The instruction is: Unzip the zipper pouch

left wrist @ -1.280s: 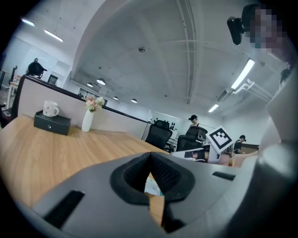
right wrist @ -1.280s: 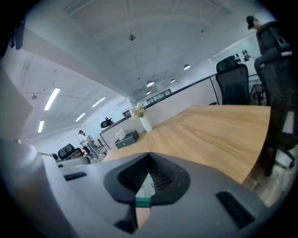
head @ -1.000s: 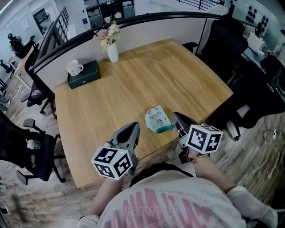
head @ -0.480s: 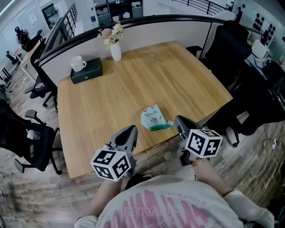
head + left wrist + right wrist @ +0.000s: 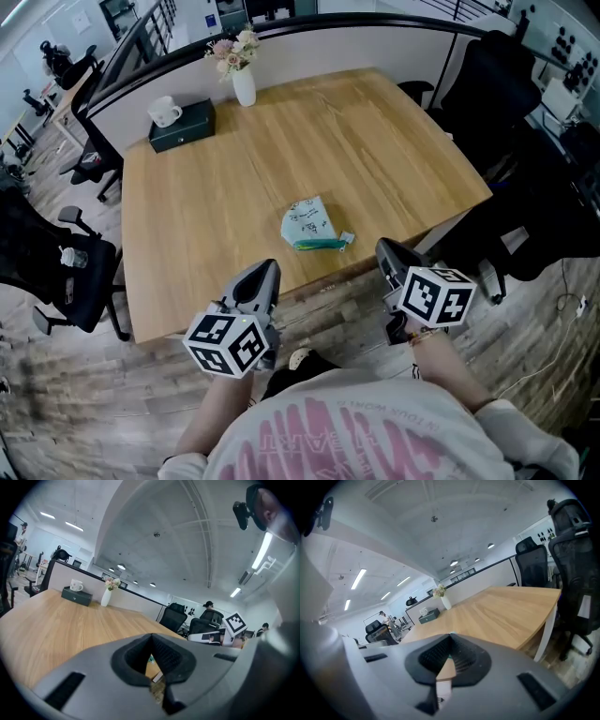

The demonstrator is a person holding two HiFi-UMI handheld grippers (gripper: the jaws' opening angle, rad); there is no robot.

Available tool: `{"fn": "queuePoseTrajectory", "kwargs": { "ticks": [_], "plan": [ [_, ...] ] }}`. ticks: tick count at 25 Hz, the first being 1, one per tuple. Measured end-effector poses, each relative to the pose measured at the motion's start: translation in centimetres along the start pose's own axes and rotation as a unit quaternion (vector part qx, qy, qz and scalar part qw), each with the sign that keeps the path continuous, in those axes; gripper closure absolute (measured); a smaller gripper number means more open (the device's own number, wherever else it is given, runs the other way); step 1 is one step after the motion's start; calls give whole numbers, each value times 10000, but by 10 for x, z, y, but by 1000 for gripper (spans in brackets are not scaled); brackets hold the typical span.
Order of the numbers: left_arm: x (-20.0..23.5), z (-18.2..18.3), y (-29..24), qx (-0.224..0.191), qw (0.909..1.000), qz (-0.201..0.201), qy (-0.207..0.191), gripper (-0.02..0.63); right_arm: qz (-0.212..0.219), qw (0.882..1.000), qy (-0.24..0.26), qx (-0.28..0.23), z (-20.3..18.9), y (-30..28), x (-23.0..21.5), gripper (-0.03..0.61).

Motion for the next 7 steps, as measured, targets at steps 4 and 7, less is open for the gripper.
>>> {"fn": "queuePoseTrajectory", "kwargs": {
  "ticks": [4, 7],
  "plan": [
    [-7, -4, 4, -25, 9999, 97, -50, 611, 22, 10000, 22, 73, -3, 10, -7, 581],
    [-12, -9, 5, -36, 9999, 134, -56, 611, 40, 9999, 51, 111, -5, 17, -11, 581]
  ]
}}
Point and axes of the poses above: the fingertips, and each gripper's own axes: y backward along the fingers, x to its left, z out of its top, the point moved 5 cm from there along y, backward along the fingers, and after that the axes turned 14 degrees about -x, right-handed, at the moved point
